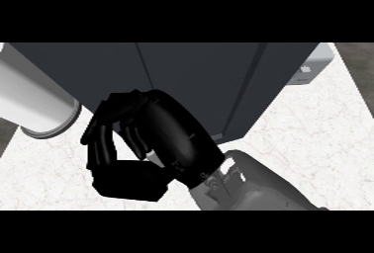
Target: Pick up the wine, place it into the cabinet and close the cabinet
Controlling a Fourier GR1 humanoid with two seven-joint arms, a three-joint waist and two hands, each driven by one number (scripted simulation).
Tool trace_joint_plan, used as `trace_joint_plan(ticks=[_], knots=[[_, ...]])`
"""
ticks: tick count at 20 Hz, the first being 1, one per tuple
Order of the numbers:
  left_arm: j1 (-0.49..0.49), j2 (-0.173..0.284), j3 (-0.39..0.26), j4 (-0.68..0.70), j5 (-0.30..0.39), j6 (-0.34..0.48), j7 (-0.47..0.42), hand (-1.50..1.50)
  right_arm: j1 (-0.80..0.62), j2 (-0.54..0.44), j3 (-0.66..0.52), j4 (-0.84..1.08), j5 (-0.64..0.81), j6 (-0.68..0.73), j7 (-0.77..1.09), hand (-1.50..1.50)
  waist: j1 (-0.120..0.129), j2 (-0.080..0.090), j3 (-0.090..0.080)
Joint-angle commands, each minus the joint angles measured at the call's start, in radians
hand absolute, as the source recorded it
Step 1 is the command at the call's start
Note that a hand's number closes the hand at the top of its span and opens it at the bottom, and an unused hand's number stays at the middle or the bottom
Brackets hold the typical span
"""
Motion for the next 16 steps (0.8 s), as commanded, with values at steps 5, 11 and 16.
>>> trace_joint_plan(ticks=[5, 11, 16], knots=[[-0.032, -0.030, 0.002, 0.003, -0.026, -0.038, 0.095, -1.50, -0.134, 0.000, -0.154, 0.295, -0.008, 0.050, -0.160, 1.50, -0.009, 0.003, 0.000], [-0.202, -0.048, -0.079, 0.004, -0.055, 0.080, 0.200, -1.50, -0.134, -0.046, -0.257, 0.397, -0.024, 0.162, -0.251, 1.50, -0.032, 0.005, 0.001], [-0.211, -0.126, -0.202, -0.042, -0.167, 0.164, 0.188, -1.50, -0.207, -0.110, -0.340, 0.516, -0.035, 0.213, -0.330, 1.50, -0.024, 0.008, 0.001]])
